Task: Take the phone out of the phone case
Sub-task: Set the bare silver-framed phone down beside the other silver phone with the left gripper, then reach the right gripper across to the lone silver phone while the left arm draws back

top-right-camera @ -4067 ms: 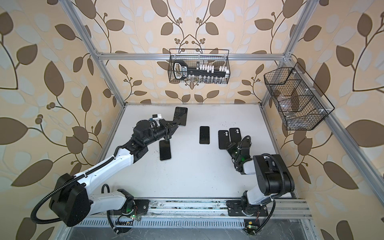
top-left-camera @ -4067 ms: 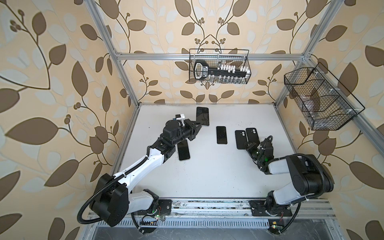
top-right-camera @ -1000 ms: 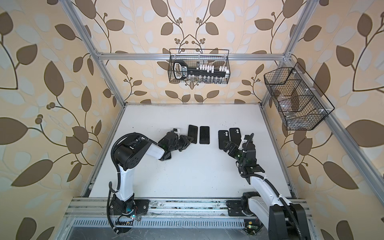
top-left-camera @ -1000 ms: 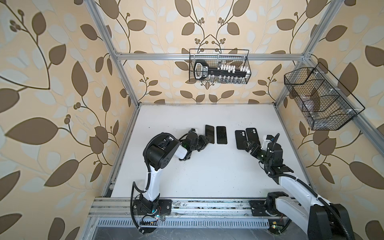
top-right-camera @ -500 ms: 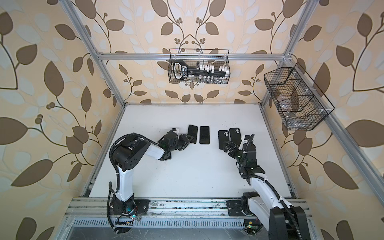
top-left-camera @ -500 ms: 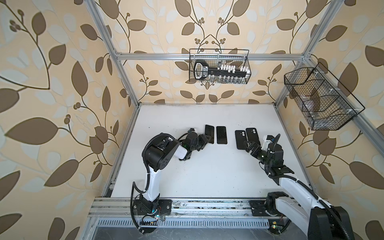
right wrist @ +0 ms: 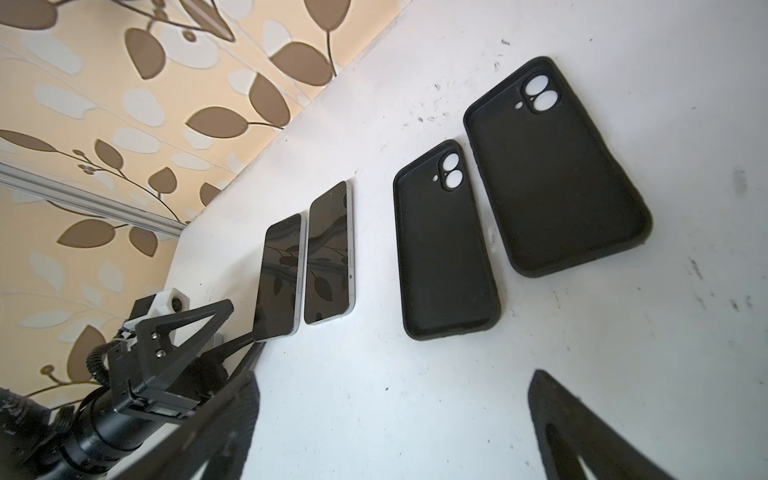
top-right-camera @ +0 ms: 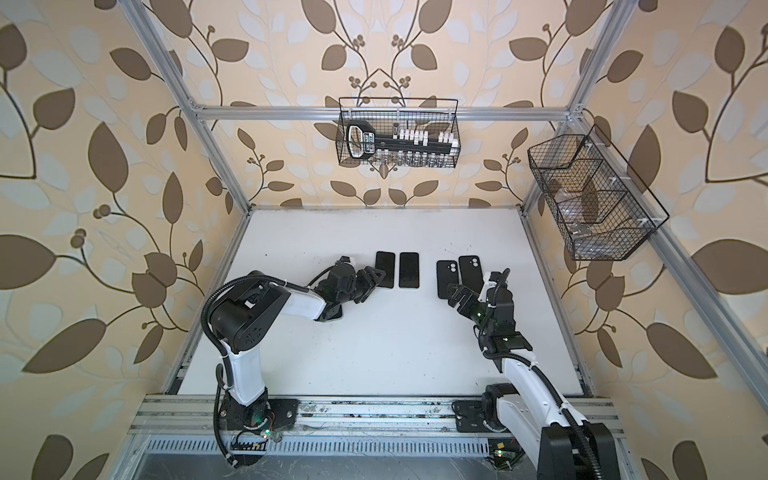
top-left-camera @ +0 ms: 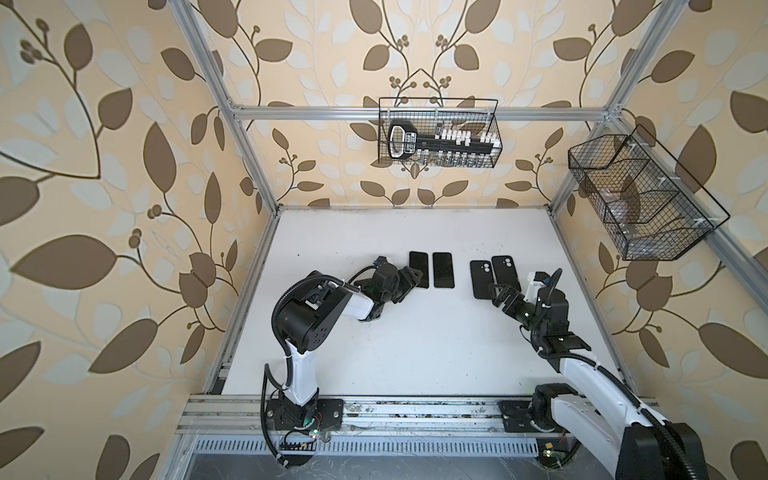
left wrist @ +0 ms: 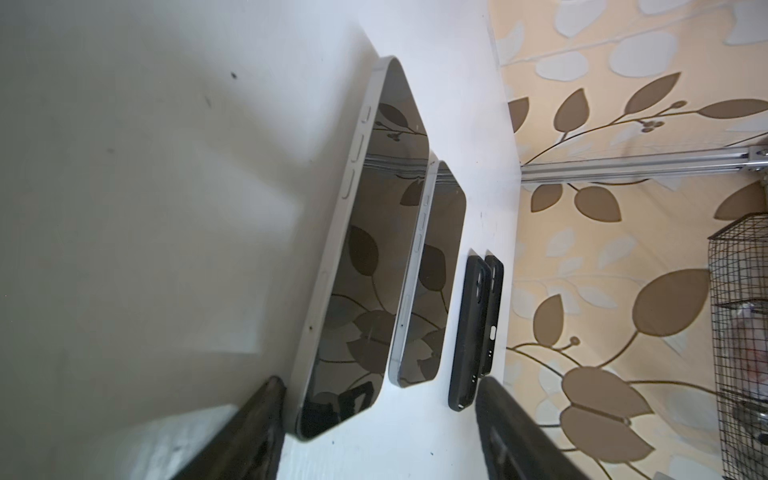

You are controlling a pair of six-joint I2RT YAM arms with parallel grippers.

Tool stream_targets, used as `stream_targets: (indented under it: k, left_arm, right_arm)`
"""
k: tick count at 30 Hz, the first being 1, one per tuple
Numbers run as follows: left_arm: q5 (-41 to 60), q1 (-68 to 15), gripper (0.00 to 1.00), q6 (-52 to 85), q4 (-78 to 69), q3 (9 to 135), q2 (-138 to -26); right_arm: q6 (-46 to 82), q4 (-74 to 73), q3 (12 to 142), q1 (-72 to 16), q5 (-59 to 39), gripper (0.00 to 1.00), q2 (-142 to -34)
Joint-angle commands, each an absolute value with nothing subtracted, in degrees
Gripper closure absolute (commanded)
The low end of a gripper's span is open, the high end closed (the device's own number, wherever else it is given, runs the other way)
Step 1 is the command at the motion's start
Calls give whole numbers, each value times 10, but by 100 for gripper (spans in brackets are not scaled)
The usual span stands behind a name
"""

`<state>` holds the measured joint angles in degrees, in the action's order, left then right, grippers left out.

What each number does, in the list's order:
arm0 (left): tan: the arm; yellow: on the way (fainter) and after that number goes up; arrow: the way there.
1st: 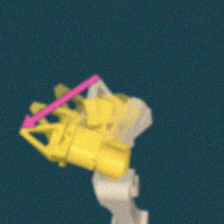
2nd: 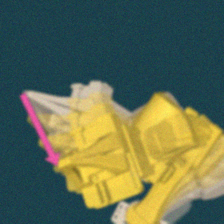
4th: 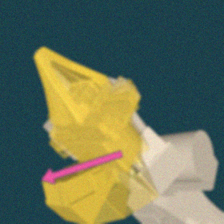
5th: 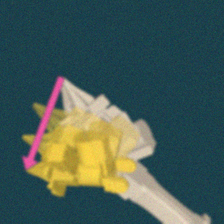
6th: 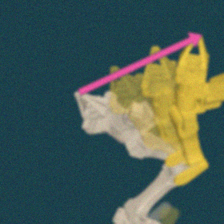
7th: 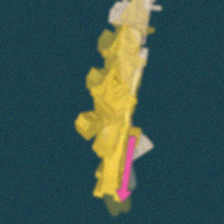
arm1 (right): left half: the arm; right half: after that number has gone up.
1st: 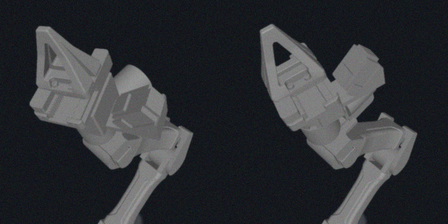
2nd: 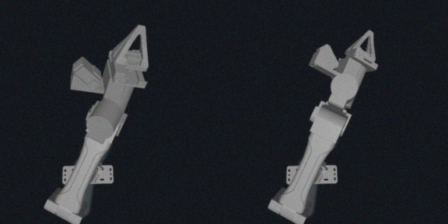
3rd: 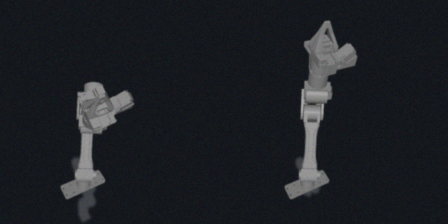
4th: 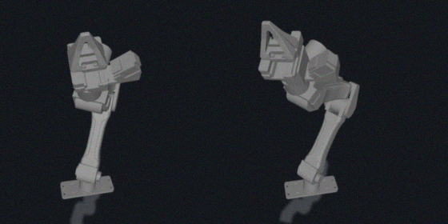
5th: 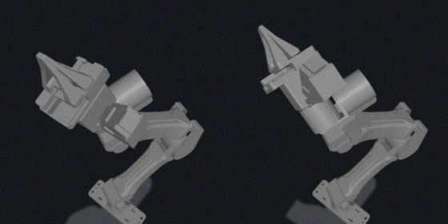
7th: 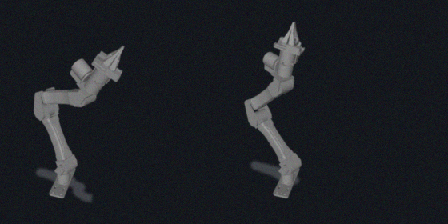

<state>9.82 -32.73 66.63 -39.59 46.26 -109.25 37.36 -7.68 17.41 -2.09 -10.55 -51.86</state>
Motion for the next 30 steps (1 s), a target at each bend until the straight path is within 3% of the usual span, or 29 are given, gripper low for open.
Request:
stream_targets:
  k: [1, 10, 16, 25, 28, 30]
  left_arm:
    - [70, -335, 25, 646, -361, 450, -1053]
    - [49, -337, 12, 600, -273, 443, -971]
    - [30, -336, 1, 510, -44, 510, -855]
    - [19, -269, 1, 385, 311, 649, -752]
    - [73, -203, 1, 366, 357, 672, -744]
    - [52, -184, 1, 341, 377, 681, -736]
  right_arm:
    - [352, -41, 201, -26, -108, 0, -514]
    - [319, 18, 249, -95, -63, 0, -519]
    - [307, 69, 295, -176, -19, 0, -534]
    - [306, 119, 371, -330, 97, 0, -581]
    - [308, 146, 410, -373, 124, 0, -607]
    - [305, 151, 432, -399, 137, 0, -625]
